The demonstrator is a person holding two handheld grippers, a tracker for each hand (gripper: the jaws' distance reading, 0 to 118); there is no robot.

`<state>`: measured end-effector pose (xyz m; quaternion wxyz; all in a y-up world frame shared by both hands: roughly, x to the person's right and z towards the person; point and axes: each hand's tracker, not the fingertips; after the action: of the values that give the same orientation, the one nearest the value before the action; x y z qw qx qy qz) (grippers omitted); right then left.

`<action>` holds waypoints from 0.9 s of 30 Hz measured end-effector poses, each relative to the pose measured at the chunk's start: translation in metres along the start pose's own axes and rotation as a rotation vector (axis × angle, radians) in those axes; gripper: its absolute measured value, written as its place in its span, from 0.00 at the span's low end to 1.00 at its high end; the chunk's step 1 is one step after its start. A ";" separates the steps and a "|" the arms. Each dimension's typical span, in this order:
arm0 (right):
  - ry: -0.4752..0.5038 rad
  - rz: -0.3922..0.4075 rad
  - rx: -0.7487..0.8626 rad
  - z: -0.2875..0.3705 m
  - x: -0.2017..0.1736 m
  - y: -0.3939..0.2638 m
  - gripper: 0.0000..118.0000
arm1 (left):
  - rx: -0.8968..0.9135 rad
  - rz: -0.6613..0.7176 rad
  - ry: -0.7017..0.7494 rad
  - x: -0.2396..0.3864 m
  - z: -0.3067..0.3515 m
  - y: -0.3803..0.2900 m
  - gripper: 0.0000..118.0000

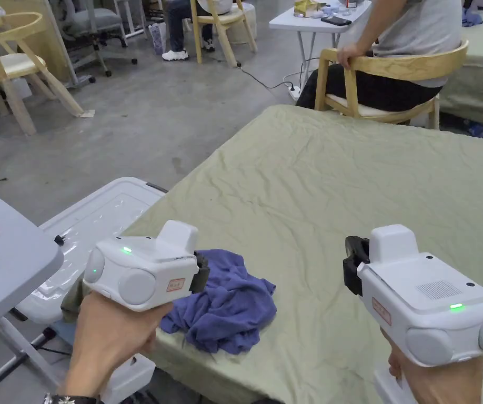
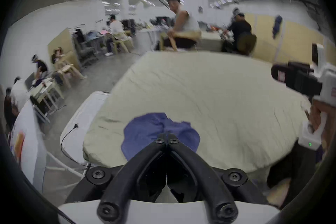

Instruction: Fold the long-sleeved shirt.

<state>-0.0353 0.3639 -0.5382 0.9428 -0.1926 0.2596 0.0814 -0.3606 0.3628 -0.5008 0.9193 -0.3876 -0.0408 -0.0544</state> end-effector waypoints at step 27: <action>-0.030 -0.032 -0.192 -0.060 0.039 -0.045 0.01 | -0.318 -0.087 -0.169 0.002 -0.184 -0.021 0.14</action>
<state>-0.0178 0.3011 -0.5915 0.9249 -0.2849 0.2335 0.0936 -0.3557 0.2162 -0.6134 0.8365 -0.5291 -0.1256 -0.0672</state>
